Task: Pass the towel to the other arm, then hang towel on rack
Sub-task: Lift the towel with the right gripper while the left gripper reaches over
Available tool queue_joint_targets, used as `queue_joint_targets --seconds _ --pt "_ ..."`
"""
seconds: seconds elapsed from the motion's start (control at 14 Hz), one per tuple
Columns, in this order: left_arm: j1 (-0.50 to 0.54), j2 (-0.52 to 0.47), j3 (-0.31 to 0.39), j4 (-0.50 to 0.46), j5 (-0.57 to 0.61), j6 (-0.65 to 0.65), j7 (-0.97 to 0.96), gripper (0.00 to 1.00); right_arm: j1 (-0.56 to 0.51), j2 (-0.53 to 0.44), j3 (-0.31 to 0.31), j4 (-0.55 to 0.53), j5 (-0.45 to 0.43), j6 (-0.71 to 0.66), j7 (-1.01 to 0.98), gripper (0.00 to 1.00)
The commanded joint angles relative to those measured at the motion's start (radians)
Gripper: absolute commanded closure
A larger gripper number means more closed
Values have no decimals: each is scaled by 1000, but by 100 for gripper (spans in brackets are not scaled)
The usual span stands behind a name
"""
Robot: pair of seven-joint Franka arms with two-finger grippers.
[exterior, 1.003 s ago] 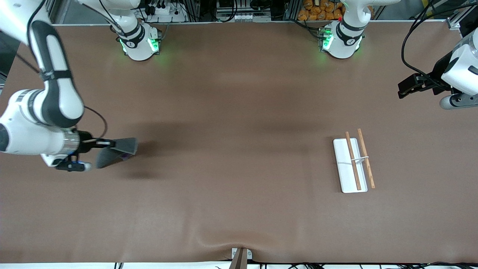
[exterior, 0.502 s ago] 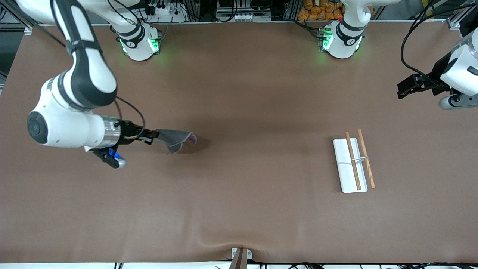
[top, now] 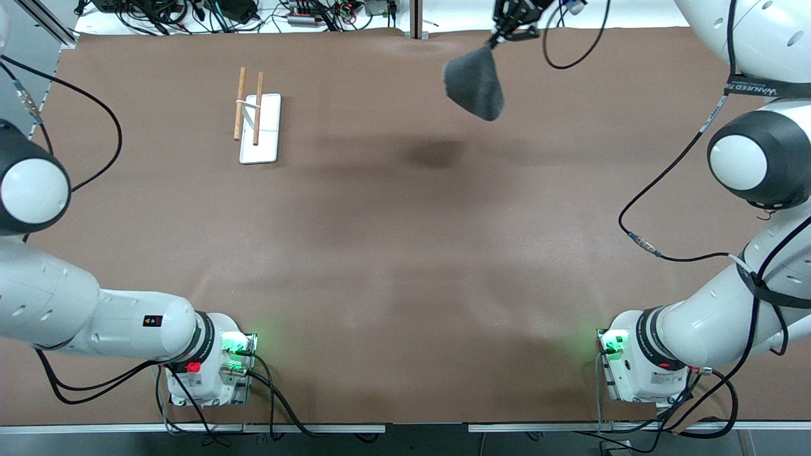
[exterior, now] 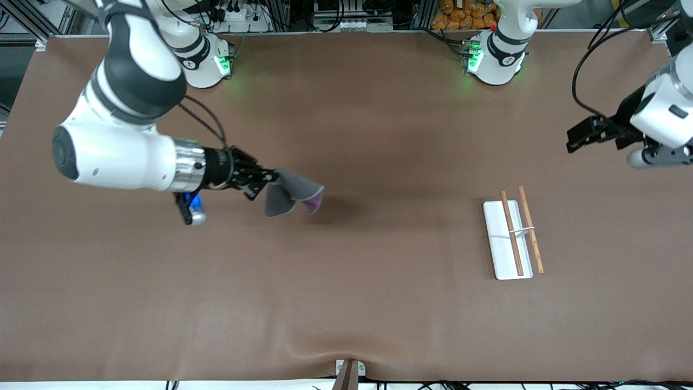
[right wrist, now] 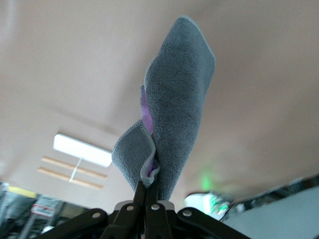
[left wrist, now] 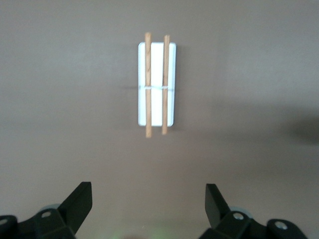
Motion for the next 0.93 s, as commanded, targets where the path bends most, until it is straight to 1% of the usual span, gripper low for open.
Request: queue_joint_targets --seconds 0.0,0.14,0.22,0.5,0.72,0.86 --pt "1 84 0 70 -71 67 0 0 59 11 -12 51 42 68 225 100" --pt "9 122 2 70 -154 141 0 0 96 11 -14 51 91 140 358 100" --pt "12 143 2 70 -195 178 0 0 116 12 -15 51 95 161 394 100" --pt "10 211 4 70 -366 268 -26 0 139 24 -15 45 96 189 410 100" --pt "-3 254 -1 70 -427 379 -96 0 145 31 -15 45 108 237 465 100" --pt "-23 289 -1 70 -457 445 -117 0 145 34 -15 45 145 260 499 100"
